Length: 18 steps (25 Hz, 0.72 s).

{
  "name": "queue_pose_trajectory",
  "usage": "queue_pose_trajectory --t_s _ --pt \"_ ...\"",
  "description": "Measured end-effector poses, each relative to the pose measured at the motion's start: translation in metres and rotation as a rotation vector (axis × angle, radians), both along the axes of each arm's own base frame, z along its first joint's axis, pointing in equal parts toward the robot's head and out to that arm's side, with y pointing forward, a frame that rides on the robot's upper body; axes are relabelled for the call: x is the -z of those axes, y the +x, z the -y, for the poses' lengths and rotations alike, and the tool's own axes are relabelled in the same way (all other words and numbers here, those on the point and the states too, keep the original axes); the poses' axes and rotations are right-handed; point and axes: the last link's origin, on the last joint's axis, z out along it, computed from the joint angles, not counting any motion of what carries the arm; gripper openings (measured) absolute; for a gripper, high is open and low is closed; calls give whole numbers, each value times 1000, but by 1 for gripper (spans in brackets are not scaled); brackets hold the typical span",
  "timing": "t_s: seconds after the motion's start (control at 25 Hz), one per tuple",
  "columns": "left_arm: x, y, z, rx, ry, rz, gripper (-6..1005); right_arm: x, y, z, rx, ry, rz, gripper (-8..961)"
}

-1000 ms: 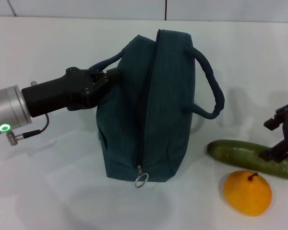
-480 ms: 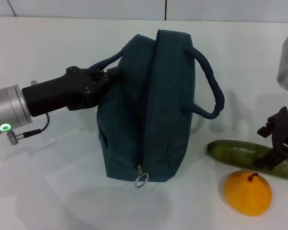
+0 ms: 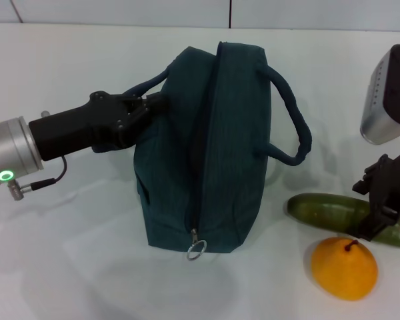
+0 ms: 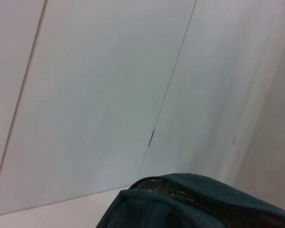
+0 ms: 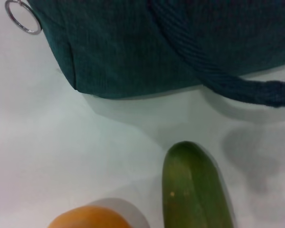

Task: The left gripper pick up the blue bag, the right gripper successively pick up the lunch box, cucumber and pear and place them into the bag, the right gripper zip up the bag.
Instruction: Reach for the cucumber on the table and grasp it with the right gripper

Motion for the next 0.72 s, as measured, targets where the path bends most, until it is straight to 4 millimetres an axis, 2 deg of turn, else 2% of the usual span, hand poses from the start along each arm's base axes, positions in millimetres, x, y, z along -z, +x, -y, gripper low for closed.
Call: queue_pose_trajectory --t_s 0.72 --pt "-1 -1 -4 -19 17 3 35 9 1 -1 -11 -11 7 782"
